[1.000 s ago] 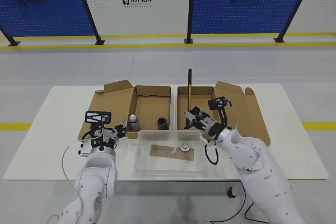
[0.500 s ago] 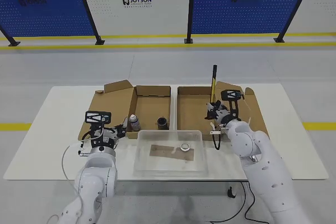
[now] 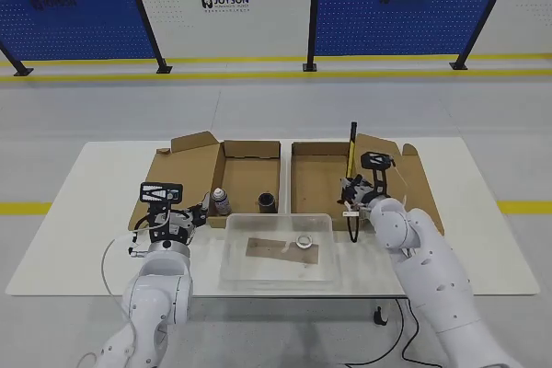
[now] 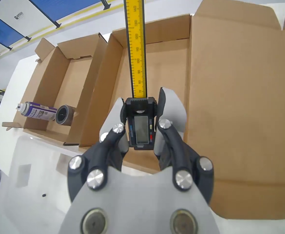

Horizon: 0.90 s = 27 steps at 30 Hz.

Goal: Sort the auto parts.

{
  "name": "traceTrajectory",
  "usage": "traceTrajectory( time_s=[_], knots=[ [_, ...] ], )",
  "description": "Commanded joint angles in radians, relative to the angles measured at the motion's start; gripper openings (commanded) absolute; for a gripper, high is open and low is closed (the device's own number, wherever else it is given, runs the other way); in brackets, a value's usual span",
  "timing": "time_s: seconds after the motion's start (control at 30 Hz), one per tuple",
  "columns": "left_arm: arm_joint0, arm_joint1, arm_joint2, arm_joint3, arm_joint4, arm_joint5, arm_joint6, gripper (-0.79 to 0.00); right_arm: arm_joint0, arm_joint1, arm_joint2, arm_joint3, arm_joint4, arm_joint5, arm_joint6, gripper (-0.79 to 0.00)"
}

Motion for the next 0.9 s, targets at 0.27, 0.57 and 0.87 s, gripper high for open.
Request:
traceTrajectory(
  time_s=[0.27,0.57,0.87],
  knots=[
    [0.000,0.000,0.000,0.000,0.000,0.000,0.000,0.000,0.050,-0.017,-0.048,0.107,-0.008,0.028,0.065,-0.785],
    [0.000,0.000,0.000,0.000,0.000,0.000,0.000,0.000,0.080,-0.025,-0.064,0.159,-0.016,0.017,0.086,-0.785],
    [0.000,0.000,0.000,0.000,0.000,0.000,0.000,0.000,0.085,-0.031,-0.069,0.181,-0.016,0.013,0.092,-0.650]
  ],
)
